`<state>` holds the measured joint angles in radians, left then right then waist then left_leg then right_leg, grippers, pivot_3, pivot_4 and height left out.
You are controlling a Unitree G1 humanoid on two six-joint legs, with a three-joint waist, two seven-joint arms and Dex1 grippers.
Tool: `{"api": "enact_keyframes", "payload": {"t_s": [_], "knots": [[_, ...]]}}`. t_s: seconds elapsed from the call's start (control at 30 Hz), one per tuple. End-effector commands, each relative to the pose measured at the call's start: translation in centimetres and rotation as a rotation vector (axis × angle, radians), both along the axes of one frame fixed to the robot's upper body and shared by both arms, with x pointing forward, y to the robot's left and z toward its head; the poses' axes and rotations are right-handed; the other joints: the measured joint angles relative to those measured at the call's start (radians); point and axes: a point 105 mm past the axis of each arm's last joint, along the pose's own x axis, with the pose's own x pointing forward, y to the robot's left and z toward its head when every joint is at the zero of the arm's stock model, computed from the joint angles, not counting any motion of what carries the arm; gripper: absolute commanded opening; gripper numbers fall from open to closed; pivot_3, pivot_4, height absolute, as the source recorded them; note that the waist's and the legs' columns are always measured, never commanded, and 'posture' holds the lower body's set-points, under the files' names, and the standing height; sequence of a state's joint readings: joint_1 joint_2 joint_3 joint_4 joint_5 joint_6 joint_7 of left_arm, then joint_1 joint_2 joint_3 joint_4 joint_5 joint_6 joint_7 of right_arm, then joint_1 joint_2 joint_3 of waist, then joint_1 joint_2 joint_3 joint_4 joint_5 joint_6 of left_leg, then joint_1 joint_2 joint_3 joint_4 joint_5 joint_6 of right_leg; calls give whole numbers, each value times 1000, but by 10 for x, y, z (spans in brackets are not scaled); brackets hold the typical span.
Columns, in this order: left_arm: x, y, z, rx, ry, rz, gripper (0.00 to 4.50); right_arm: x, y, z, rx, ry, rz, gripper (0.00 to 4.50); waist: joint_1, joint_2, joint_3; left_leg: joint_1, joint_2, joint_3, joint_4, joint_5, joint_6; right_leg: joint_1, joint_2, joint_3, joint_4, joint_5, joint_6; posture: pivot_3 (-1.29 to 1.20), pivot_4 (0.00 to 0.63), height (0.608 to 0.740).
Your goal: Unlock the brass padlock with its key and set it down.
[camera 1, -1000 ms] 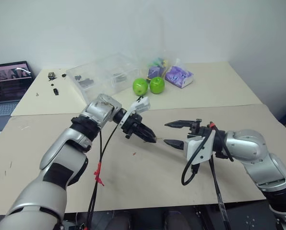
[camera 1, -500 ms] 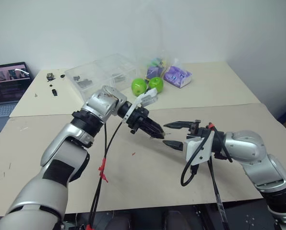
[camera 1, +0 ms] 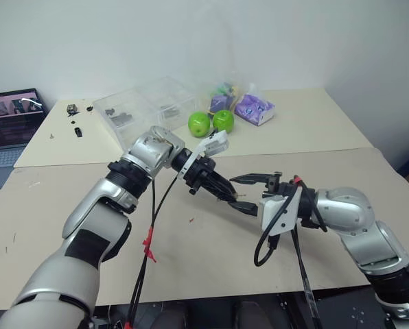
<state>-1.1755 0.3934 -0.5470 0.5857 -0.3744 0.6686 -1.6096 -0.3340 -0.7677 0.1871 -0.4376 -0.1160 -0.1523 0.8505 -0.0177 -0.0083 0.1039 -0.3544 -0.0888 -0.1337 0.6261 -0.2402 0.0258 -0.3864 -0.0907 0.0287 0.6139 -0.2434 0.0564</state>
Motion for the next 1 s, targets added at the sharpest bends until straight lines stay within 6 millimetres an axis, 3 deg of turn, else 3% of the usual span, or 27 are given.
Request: {"api": "enact_keyframes", "payload": {"t_s": [0.03,1.0], "knots": [[0,-4,12,-12,-47,-27,802,-3,3,13,22,-46,16,2926,0,0,0,0,0,0,0,0,0,0,0,0,0,0,0,0,150,740],[0,0,10,9,-57,-31,802,-1,-9,2,-13,-36,-1,2926,0,0,0,0,0,0,0,0,0,0,0,1,0,0,0,0,150,740]]}}
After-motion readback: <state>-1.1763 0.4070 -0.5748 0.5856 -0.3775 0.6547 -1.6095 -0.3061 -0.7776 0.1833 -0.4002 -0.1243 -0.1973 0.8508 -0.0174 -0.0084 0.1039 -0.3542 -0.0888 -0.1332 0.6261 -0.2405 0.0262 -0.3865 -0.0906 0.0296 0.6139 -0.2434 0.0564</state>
